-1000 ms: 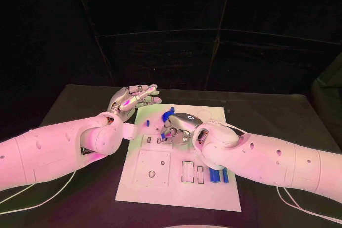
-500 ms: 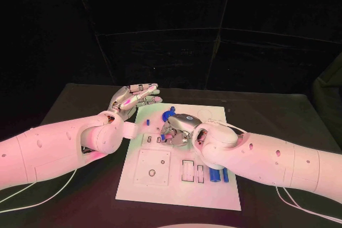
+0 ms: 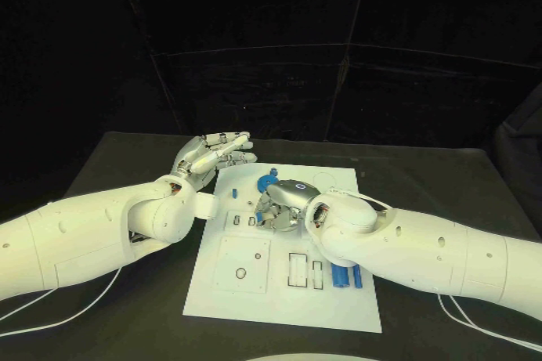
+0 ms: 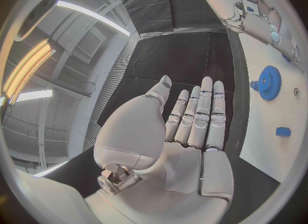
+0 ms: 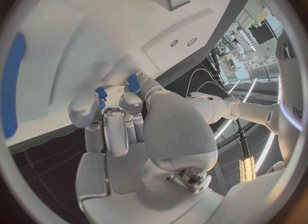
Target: Assemble the parts on the task board
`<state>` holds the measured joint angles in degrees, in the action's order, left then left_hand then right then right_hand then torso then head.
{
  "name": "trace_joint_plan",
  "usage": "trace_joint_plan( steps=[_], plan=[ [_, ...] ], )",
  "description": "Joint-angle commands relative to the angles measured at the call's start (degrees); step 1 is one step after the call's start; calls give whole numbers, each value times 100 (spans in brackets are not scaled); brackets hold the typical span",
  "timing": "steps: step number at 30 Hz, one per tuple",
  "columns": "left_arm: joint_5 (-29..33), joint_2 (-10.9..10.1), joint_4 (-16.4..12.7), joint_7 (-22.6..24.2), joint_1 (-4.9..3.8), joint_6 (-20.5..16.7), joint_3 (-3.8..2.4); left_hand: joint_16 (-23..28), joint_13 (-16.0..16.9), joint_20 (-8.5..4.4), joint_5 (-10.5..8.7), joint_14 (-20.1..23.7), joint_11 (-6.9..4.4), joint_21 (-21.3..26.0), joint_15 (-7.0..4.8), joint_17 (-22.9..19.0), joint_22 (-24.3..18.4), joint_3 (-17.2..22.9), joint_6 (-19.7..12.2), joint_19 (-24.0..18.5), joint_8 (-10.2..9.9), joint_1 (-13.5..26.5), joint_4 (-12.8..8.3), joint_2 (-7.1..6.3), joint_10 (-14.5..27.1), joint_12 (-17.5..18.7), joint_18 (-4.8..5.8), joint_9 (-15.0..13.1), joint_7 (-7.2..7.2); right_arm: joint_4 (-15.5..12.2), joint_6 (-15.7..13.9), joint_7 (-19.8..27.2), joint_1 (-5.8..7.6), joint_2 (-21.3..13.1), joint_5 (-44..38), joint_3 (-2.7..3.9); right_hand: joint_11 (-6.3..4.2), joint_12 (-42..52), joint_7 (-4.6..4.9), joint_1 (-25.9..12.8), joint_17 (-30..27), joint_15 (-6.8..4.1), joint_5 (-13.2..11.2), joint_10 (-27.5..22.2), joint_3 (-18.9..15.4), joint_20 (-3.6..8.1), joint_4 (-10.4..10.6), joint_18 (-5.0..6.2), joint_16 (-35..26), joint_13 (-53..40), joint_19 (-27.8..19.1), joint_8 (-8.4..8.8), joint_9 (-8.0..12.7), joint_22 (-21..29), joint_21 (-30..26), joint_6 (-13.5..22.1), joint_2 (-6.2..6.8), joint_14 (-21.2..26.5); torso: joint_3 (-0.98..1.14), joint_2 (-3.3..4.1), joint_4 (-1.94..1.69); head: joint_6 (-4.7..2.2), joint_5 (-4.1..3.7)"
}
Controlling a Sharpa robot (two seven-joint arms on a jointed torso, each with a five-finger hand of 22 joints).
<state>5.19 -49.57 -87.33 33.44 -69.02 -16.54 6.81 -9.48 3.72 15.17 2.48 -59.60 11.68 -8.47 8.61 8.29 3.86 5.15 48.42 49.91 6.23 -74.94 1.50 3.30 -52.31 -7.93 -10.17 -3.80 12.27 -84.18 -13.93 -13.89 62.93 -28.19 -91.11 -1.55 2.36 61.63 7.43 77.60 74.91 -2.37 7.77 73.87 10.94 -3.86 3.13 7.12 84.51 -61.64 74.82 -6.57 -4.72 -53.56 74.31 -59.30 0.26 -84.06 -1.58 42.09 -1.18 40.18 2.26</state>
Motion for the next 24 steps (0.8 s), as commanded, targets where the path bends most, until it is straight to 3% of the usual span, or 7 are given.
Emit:
trace_joint_plan(
  steps=[1,4,8,24],
  plan=[
    [12,4,-2,11,-11,82,-5,26,-3,2,22,-51,-20,31,7,5,-8,10,-17,51,-23,31,-34,15,20,33,-35,-1,206,14,348,-125,-19,-12,-125,-24,8,-52,16,-46,557,51,-4,-54,-23,-30,14,-56,-36,49,-46,51,40,19,-34,60,123,-382,0,0,2,0,-9],
    [12,7,0,10,-11,84,-5,26,-3,2,22,-51,-20,31,7,5,-8,10,-17,51,-23,31,-34,15,20,33,-35,-1,206,0,382,-121,-23,1,-139,-24,19,-70,26,-140,560,64,168,-59,-39,-48,38,-55,-38,66,-48,71,50,26,-42,78,213,-383,1,2,-1,-4,-15],
    [12,8,0,6,-11,87,-5,26,-3,2,22,-51,-20,31,7,5,-8,10,-17,51,-23,31,-34,15,20,33,-35,-1,206,-18,387,-128,-26,9,-161,-25,26,-81,30,-205,556,69,211,-63,-62,-54,60,-53,-42,79,-48,82,54,30,-47,87,266,-382,-2,0,-5,-2,-19],
    [12,1,0,-11,-11,96,-5,32,-3,2,22,-51,-20,37,7,6,-8,9,-17,55,-25,35,-38,15,21,35,-35,-1,206,-42,176,-257,-31,-3,-265,-25,33,-139,25,-475,549,78,71,-101,-218,-65,208,-48,-54,142,-53,109,63,60,-68,128,420,-381,1,0,-5,-8,-30]
  ],
)
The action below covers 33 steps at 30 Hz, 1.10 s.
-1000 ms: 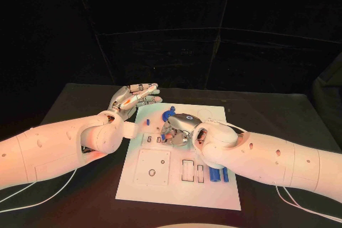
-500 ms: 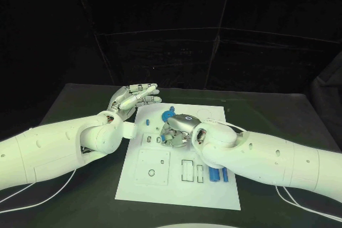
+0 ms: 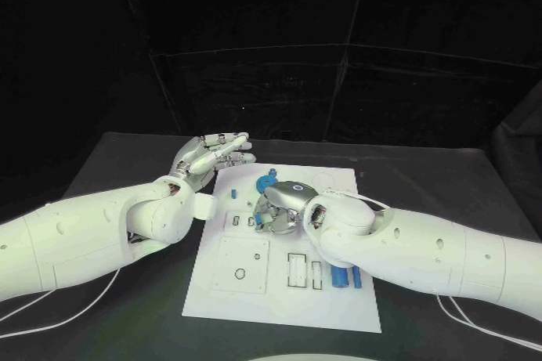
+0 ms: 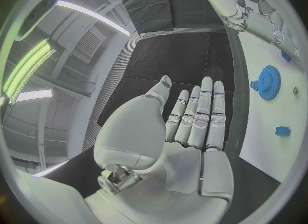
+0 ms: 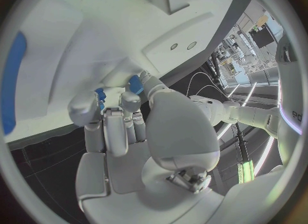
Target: Assemble the parts on the task board
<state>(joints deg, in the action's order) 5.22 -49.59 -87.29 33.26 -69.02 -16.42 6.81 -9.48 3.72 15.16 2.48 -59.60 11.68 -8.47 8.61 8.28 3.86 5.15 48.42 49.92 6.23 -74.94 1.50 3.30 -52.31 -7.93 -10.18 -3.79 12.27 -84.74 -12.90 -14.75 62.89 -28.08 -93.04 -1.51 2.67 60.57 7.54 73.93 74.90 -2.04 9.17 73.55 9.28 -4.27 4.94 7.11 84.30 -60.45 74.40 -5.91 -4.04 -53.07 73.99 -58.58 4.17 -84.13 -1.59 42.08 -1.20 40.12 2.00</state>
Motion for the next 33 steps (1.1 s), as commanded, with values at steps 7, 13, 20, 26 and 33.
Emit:
trace_joint_plan(
  steps=[7,13,20,26,33],
  plan=[
    [9,3,8,0,-11,91,-5,32,-3,2,22,-51,-20,37,7,7,-8,9,-17,55,-25,35,-38,15,21,35,-35,-1,206,-30,-614,-85,-35,-32,-77,-29,81,-262,97,-380,490,103,41,-281,-465,-68,286,-34,-81,269,-58,189,32,120,-100,431,225,-357,2,0,-3,-10,-13],
    [7,-1,23,-16,-11,86,-5,36,-4,2,22,-51,-20,41,7,7,-8,8,-18,57,-26,38,-40,15,22,36,-34,-1,204,-255,-1389,432,-53,-193,76,-27,103,-223,121,-317,470,125,133,-293,-684,-93,391,-30,-100,261,-57,176,22,132,-111,515,228,-351,10,0,-3,-17,-8],
    [-212,-6,108,-151,-9,38,-5,-111,15,-135,21,-496,-172,-86,-150,124,55,-3,186,495,41,108,-90,3,-294,-57,-52,-16,39,-763,-1679,1302,-37,-679,460,-16,143,-157,167,-218,448,157,296,-302,-1079,-124,578,-23,-127,242,-84,189,24,192,-152,658,250,-343,14,-42,17,-17,39],
    [-774,-34,227,-613,-8,135,-5,-568,78,-437,36,-1478,-385,-410,-439,466,181,-123,442,1301,104,295,-54,-85,-924,-223,-54,-28,-98,-1174,-1379,1883,119,-1252,1086,-11,165,-208,189,-49,401,178,286,-379,-1268,-145,672,-3,-167,316,-141,188,21,300,-216,729,178,-329,40,-114,10,-6,72],
    [-2121,-210,171,-2158,-103,694,-6,-2709,402,-931,74,-2685,-810,-1140,-900,2263,530,-354,988,2614,291,675,195,-88,-1980,-685,-33,-115,-373,-1466,-336,2163,514,-2095,2681,-6,117,-269,141,377,167,140,286,-412,-1220,-118,534,29,-352,401,-209,105,-1,488,-330,619,-120,-269,94,-260,2,54,80]
  ],
)
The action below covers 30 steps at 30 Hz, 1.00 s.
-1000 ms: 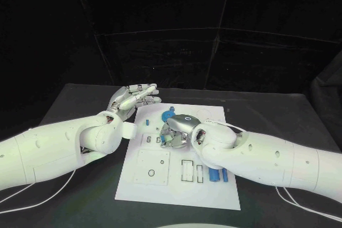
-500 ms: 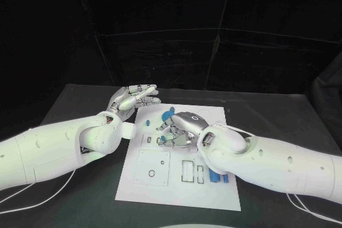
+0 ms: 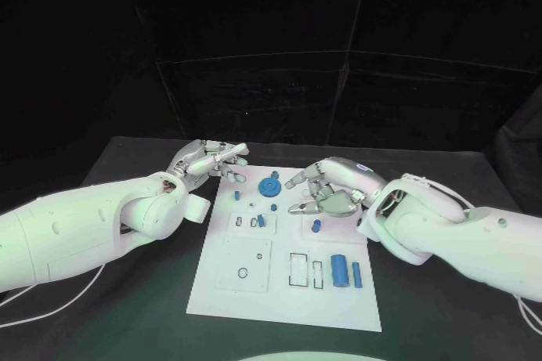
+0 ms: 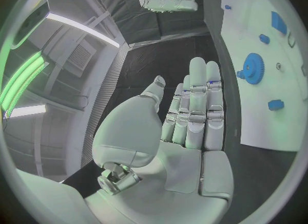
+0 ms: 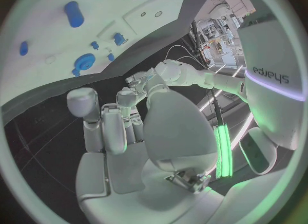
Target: Assemble the parts on the task board
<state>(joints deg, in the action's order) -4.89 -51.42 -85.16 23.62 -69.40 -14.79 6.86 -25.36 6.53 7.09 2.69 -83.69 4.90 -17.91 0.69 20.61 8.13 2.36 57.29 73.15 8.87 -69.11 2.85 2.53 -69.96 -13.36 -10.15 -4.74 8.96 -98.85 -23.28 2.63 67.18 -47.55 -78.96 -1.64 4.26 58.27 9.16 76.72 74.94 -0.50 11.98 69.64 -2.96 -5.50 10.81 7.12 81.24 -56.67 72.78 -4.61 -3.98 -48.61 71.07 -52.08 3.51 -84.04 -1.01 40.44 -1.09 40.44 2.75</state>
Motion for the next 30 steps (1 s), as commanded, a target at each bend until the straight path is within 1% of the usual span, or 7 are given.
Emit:
trace_joint_plan(
  steps=[1,5,10,13,16,19,30],
  plan=[
    [-1351,-45,-56,-1515,-103,708,-11,-1970,205,-152,26,-371,-117,-267,-146,1885,147,-152,129,365,45,264,199,31,-327,-246,-28,-33,-80,-55,786,429,138,-260,1505,7,-46,-47,-24,123,139,-18,6,-21,7,8,-64,33,-66,32,-55,-30,-7,71,-54,-37,-78,-274,43,-128,-6,47,13],
    [-2450,-86,-142,-2931,-284,1385,-11,-4308,952,-300,2,-215,-220,-795,-210,4250,527,-630,152,552,304,580,691,151,-262,-1042,-1,-175,-188,89,916,425,309,-615,2173,9,-52,-66,-28,156,105,-24,19,-23,9,16,-78,42,-95,54,-73,-34,-5,129,-86,-40,-128,-267,65,-216,3,114,31],
    [-3612,-29,-192,-4104,-453,1856,-10,-5575,1749,-355,2,-354,-315,-1346,-306,5716,967,-1054,186,563,737,616,1024,158,-61,-2029,22,-393,-282,386,901,403,391,-746,2426,9,-54,-82,-31,172,76,-27,43,-28,5,20,-86,46,-119,72,-83,-36,-4,163,-105,-42,-151,-262,87,-297,9,166,54],
    [-4292,115,-167,-4733,-541,1966,-9,-6225,2895,-460,-19,-536,-428,-3301,-386,6584,3133,-1301,233,991,1221,473,1156,126,-34,-3313,264,-692,-402,609,905,330,421,-761,2512,9,-61,-114,-34,213,33,-35,206,-38,-7,29,-106,56,-157,105,-101,-40,-2,229,-147,-42,-188,-254,98,-344,0,185,58],
    [-4539,287,-85,-5008,-578,2060,10,-6464,4090,-523,-11,-631,-511,-4224,-476,6939,4208,-1423,228,1118,1610,429,1247,174,-244,-4447,394,-967,-504,727,919,250,432,-731,2505,9,-62,-167,-36,203,-33,-37,330,-60,-54,34,-104,72,-213,162,-137,-41,1,338,-210,-38,-177,-241,100,-364,-7,190,63],
    [-4700,499,45,-5166,-629,2137,109,-6464,4581,-582,-13,-631,-575,-4737,-523,6939,4806,-1559,93,1137,1981,414,1316,216,-240,-4921,460,-1280,-564,807,922,186,437,-684,2470,9,-64,-174,-37,185,-52,-40,378,-55,-94,36,-96,77,-233,175,-145,-44,1,375,-235,-38,-162,-239,98,-380,-17,213,77],
    [-5078,1028,437,-5391,-765,2261,345,-6464,4952,-601,0,-631,-608,-5290,-554,6939,5484,-1855,-230,1099,2550,554,1338,343,-229,-5233,538,-1844,-606,953,932,59,441,-545,2311,8,-74,-194,-46,199,-102,-49,607,-40,-167,45,-88,87,-285,209,-154,-56,1,462,-299,-46,-172,-236,96,-365,-6,230,116]
  ],
)
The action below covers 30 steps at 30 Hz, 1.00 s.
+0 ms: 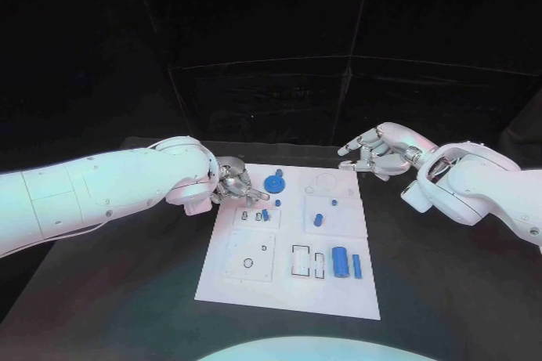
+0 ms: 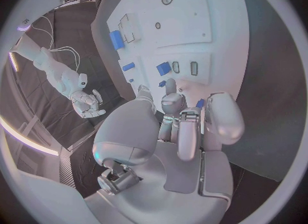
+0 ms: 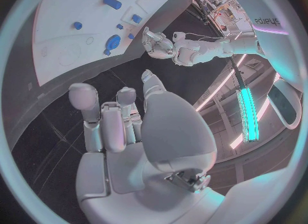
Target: Assemble the parts on the task board
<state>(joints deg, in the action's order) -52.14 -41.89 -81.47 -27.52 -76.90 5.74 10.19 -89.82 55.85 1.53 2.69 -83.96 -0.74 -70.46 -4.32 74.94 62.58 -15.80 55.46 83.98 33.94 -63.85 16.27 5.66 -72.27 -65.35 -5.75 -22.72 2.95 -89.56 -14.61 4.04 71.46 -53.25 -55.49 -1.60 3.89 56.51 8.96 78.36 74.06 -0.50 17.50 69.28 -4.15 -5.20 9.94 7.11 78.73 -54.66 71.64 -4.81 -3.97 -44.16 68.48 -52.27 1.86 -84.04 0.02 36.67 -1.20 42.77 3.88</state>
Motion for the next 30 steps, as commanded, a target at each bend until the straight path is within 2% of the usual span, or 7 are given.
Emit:
trace_joint_plan(
  steps=[1,6,9,11,18,22,30],
  plan=[
    [-361,118,101,-286,-17,229,18,-18,42,-45,2,-604,-48,-65,-53,1506,77,-66,-72,10,87,38,-1,41,0,-51,100,-94,-9,35,66,-87,12,35,-50,4,-37,-17,-27,36,-14,-48,55,-3,-49,14,-1,88,-34,8,-40,-36,-1,17,-39,-26,-7,-236,-5,16,-2,-3,4],
    [-382,303,235,-317,-24,327,79,-18,52,-44,2,-604,-46,-109,-53,1506,132,-116,-136,-6,154,54,2,62,14,-55,104,-176,-10,78,70,-110,13,87,-92,4,-40,-23,-29,44,-31,-51,113,0,-61,17,0,91,-50,17,-44,-40,-1,41,-57,-30,-14,-234,-4,21,-1,13,28],
    [-387,398,293,-328,-26,370,104,-18,58,-43,2,-604,-46,-119,-53,1506,146,-124,-150,-8,166,52,0,67,16,-59,106,-192,-9,93,81,-119,13,112,-239,4,-46,-45,-32,67,-43,-57,338,-4,-77,23,6,93,-67,42,-40,-42,0,65,-79,-28,-25,-235,-6,27,4,9,34],
    [-388,454,329,-335,-26,404,114,-18,62,-43,2,-604,-46,-127,-53,1506,156,-126,-154,-8,171,50,-2,70,15,-62,107,-198,-9,108,95,-129,12,129,-330,4,-46,-55,-33,68,-59,-57,366,-8,-83,24,9,96,-80,54,-46,-43,1,85,-91,-29,-25,-232,-7,29,9,15,40],
    [-390,607,432,-352,-27,493,127,-18,70,-41,3,-604,-44,-159,-51,1506,199,-133,-182,-11,200,31,-13,92,19,-66,112,-236,-8,146,118,-146,12,166,-441,3,-47,-69,-33,68,-76,-58,384,-15,-87,25,12,102,-95,68,-61,-43,1,125,-113,-29,-24,-228,-4,42,12,30,50],
    [-391,686,499,-357,-26,502,130,-18,52,-40,4,-604,-43,-149,-50,1506,183,-134,-200,-22,214,15,-21,105,35,-51,108,-255,-6,148,124,-151,12,168,-457,3,-47,-76,-34,71,-88,-59,403,-18,-89,25,14,104,-105,76,-64,-44,0,137,-121,-30,-27,-226,-13,38,-5,41,18],
    [-391,798,605,-365,-25,565,138,-18,45,-36,5,-604,-38,-149,-46,1506,184,-132,-228,-35,232,-10,-33,122,50,-42,106,-282,-2,154,101,-130,12,183,-465,3,-52,-88,-37,112,-99,-63,497,-18,-85,29,7,105,-120,90,-62,-47,1,153,-138,-31,-40,-224,-12,41,2,76,29]
  ],
)
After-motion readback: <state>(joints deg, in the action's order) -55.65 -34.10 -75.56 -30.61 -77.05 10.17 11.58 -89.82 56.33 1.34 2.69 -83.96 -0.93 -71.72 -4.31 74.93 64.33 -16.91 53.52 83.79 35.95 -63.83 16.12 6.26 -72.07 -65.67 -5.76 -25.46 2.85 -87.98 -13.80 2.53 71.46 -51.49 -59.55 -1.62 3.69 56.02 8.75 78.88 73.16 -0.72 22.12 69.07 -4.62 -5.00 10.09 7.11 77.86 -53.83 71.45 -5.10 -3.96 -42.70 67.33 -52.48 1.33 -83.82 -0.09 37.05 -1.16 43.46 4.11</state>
